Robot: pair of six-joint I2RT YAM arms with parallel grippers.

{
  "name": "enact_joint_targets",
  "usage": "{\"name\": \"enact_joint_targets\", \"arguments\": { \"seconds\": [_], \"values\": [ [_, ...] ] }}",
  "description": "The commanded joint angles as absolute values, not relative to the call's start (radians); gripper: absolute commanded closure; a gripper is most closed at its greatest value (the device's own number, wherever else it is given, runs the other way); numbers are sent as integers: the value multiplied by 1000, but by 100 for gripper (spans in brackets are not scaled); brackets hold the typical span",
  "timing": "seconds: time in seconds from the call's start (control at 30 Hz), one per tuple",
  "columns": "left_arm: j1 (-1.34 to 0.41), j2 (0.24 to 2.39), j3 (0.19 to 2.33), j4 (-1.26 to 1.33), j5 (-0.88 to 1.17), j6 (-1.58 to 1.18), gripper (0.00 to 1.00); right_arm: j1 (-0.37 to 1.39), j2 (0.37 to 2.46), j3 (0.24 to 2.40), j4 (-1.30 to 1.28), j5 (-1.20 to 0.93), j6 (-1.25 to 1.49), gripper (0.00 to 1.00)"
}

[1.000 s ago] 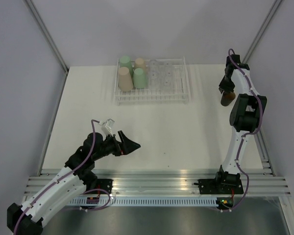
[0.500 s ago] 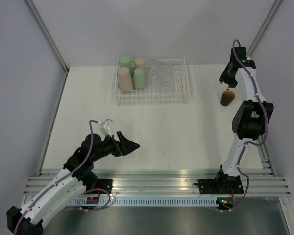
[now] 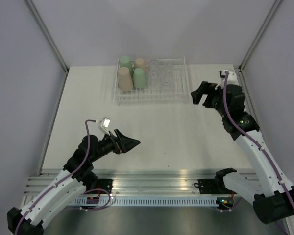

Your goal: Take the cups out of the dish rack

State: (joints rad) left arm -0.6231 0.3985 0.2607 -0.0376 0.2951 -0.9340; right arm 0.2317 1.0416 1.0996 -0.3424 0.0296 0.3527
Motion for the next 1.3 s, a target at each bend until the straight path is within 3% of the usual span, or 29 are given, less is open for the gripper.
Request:
{"name": "enact_joint_targets", "arguments": {
  "seconds": [0.0,0.13,0.33,0.53,0.83,1.27],
  "values": [
    [-623,488,421,6,255,-868,0,307,962,918,-299,-48,390,2],
    [-623,670,603,-52,149,-819,0,420,830,746,-305,-57,439,2],
    [-623,1012,900,-31,158,-666,2,549,689,606,-371,-6,443,2],
    [-623,1425,1251,-156,78,-551,9,568,586,537,-416,-23,514,2],
    [-626,1935,1718,-334,-44,-488,9,571,528,545,-488,-31,548,2],
    [-638,2267,2061,-347,-156,-477,5,571,525,561,-509,-25,551,2]
  ]
}}
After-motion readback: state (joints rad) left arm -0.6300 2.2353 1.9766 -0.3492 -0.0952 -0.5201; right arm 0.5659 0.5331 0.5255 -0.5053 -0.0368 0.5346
